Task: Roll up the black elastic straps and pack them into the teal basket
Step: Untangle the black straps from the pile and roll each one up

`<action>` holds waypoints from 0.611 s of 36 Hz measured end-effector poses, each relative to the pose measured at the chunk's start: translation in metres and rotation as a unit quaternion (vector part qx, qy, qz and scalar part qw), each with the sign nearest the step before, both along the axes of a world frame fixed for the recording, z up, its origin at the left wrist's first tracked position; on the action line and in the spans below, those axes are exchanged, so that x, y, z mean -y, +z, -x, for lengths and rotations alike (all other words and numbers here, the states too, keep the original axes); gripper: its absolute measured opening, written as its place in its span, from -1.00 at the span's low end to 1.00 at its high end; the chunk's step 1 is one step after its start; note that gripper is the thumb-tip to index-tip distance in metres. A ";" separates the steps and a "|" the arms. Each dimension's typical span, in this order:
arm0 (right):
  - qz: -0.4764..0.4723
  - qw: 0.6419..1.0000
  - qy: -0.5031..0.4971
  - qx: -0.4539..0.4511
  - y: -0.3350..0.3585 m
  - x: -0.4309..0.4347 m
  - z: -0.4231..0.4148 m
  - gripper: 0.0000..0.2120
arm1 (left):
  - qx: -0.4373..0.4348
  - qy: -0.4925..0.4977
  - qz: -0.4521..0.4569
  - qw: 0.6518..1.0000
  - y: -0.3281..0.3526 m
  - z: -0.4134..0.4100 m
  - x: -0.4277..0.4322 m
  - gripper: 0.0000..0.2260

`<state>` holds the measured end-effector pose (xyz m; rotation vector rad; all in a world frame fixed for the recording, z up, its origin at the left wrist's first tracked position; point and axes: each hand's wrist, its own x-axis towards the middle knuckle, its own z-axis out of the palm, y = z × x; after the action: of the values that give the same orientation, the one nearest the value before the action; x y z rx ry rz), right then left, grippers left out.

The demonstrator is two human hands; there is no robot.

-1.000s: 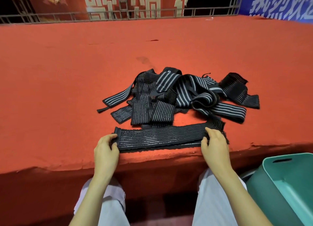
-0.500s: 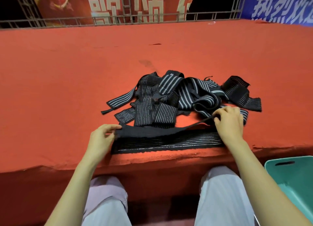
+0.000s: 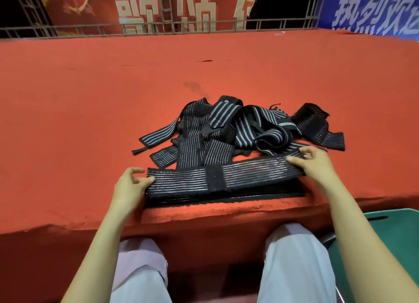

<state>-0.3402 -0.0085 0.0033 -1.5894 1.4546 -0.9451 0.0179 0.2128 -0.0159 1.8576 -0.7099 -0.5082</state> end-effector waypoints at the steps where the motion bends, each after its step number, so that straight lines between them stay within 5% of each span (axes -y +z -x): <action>1: 0.002 0.999 -0.004 -0.045 -0.004 -0.002 0.001 -0.53 | 0.018 -0.005 -0.020 1.000 -0.001 0.000 -0.001 -0.71; 8: 0.017 0.983 -0.013 -0.183 -0.018 -0.018 -0.002 -0.64 | 0.147 -0.029 -0.133 0.980 -0.004 0.009 0.001 -0.74; 15: 0.029 0.969 -0.045 -0.240 -0.025 -0.025 -0.009 -0.67 | 0.173 0.002 -0.145 0.974 -0.006 0.011 0.004 -0.76; 22: 0.209 0.909 -0.039 -0.358 -0.033 -0.048 -0.028 -0.63 | 0.155 0.014 -0.134 0.979 -0.008 0.011 0.001 -0.79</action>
<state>-0.3118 0.0395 -0.0298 -2.3807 1.8946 -0.7801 0.0065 0.2120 -0.0236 2.2262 -0.8512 -0.3075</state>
